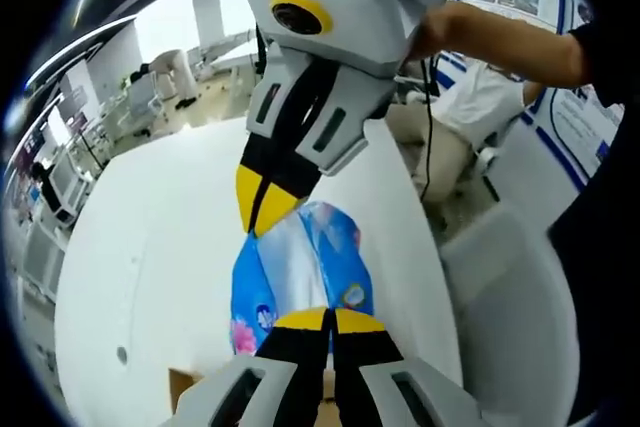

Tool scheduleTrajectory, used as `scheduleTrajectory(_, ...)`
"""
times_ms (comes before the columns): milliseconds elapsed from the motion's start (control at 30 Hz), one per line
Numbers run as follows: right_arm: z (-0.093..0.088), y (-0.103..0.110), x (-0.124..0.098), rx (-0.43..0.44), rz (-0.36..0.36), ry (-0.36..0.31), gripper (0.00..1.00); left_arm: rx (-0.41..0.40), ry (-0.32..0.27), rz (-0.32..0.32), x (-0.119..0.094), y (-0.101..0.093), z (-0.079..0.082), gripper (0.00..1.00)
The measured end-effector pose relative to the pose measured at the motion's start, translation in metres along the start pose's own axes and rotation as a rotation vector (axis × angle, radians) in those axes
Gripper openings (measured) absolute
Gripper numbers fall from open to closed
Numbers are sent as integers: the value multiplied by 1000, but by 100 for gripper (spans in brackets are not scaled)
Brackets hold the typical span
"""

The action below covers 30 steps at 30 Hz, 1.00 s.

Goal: Operate the shoe box by opening the lid, removing the specified soft item, and placing it in the target area until the item is outside and the box remains undamaged.

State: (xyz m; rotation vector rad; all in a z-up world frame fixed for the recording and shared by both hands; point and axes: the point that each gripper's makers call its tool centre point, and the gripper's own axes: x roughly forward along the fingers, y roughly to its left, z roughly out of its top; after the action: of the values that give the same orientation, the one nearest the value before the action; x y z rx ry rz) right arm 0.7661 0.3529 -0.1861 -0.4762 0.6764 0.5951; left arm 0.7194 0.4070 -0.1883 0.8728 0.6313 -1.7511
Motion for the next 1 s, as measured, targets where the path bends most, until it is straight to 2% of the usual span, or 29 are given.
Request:
scheduleTrajectory(500,-38,-36,-13,32,-21,36,0,45,2,-41,35,18,33,0)
scheduleTrajectory(1000,-79,-66,-15,52,-35,78,0,66,-10,-77,73,32,55,0)
